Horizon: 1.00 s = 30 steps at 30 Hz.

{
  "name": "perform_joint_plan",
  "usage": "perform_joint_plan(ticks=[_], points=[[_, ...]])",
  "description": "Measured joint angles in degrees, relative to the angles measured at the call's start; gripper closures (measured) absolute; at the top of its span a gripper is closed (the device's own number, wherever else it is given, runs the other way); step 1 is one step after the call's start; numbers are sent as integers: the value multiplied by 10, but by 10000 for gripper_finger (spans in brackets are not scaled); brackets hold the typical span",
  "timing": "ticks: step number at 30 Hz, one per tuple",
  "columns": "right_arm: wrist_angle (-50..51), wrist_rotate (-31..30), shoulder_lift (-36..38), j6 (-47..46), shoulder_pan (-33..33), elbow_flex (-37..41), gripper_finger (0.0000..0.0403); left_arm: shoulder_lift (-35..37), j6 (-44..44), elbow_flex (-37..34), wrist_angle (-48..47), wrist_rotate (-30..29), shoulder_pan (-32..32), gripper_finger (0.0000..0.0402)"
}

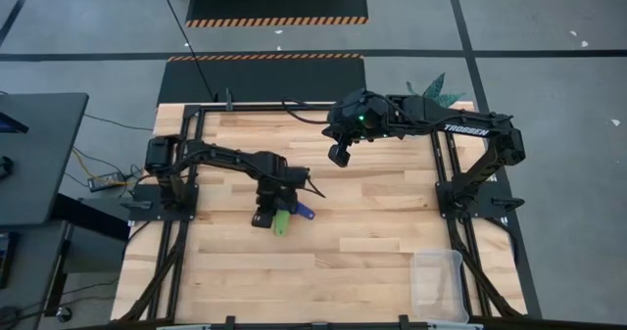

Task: Nest measuring cups in basket
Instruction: Stack the dark blue measuring cup on top of the green measuring cup

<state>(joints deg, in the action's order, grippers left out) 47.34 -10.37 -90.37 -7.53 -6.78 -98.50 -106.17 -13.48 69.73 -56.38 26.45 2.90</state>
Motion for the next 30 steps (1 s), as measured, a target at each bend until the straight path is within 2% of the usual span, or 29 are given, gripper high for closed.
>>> perform_joint_plan(ticks=[5, 12, 16, 20, 23, 25, 30], points=[[19, 0, 0, -30, 4, 0, 400, 42, 38, 0, -45, -42, 0, 401], [104, -6, -12, -197, 11, 4, 401, 154, 106, 0, -68, -73, 2, 402], [111, 27, -25, -291, 12, 29, 401, 227, 188, 0, -64, -81, -4, 401], [95, 33, -32, -354, 16, 98, 401, 294, 301, -3, -67, -162, -31, 401], [54, 61, -34, -377, 18, 160, 401, 340, 397, -41, -57, -214, -59, 401], [-8, 69, -35, -378, 24, 196, 402, 372, 457, -89, -30, -234, -83, 401], [-133, 79, -35, -380, 35, 277, 402, 414, 563, -231, 149, -271, -123, 401]])
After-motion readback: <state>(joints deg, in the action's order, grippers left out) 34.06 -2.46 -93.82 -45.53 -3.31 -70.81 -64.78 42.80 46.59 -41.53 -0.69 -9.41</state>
